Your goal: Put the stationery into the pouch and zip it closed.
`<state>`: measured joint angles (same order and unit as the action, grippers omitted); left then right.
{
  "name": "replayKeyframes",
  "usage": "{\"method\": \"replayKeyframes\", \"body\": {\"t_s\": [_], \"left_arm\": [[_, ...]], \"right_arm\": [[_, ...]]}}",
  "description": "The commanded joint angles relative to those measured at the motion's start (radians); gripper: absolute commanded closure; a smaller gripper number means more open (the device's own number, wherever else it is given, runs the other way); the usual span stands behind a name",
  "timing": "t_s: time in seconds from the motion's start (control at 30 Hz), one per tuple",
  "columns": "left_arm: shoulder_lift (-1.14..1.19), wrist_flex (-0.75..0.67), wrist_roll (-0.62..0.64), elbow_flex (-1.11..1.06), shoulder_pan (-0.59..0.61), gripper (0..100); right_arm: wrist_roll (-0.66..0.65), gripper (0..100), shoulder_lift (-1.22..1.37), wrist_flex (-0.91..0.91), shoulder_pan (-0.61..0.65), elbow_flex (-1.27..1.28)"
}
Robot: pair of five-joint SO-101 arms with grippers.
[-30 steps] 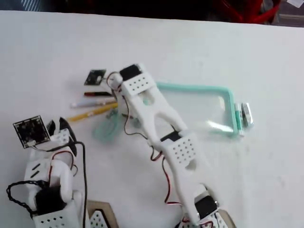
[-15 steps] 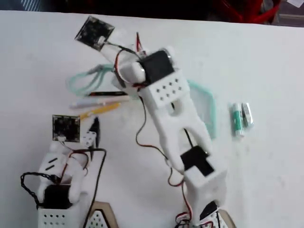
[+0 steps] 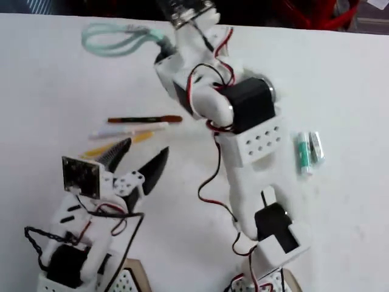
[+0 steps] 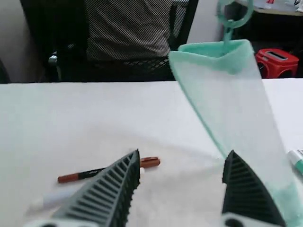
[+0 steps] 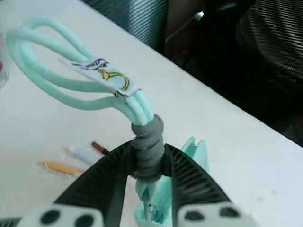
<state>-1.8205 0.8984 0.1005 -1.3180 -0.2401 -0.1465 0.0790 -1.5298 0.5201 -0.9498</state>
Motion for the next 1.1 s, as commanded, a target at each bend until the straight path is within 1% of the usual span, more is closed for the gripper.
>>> {"method": "replayKeyframes", "body": {"t_s": [0.0, 0.1, 0.23, 0.3, 0.57, 0.6, 0.7, 0.93, 1.0, 1.07], "left_arm": [[0.001, -0.032, 0.012, 0.094, -0.054, 72], [0.001, -0.046, 0.012, 0.1, -0.07, 72], [0.001, -0.115, 0.017, 0.097, -0.124, 72], [0.002, -0.146, 0.018, 0.095, -0.131, 72], [0.2, -0.201, 0.023, 0.107, -0.124, 72], [0.214, -0.216, 0.04, 0.11, -0.124, 72], [0.231, -0.258, 0.089, 0.114, -0.125, 72], [0.231, -0.261, 0.095, 0.114, -0.133, 72], [0.229, -0.261, 0.095, 0.126, -0.157, 72], [0.229, -0.229, 0.094, 0.158, -0.2, 72]], "right_arm": [[0.061, 98.1, -0.081, 0.088, -0.007, -0.044], [0.104, 98.1, -0.122, 0.113, -0.015, -0.044], [0.195, 98.1, -0.153, 0.108, -0.035, -0.043], [0.221, 98.1, -0.159, 0.108, -0.035, -0.043], [0.226, 98.1, -0.185, 0.021, -0.005, -0.034], [0.224, 98.1, -0.186, 0.015, 0.004, -0.034], [0.221, 98.1, -0.188, -0.012, 0.016, -0.034], [0.219, 98.1, -0.18, -0.036, 0.012, -0.032], [0.221, 98.1, -0.177, -0.025, 0.015, -0.009], [0.222, 98.1, -0.171, 0.002, 0.015, 0.031]]}}
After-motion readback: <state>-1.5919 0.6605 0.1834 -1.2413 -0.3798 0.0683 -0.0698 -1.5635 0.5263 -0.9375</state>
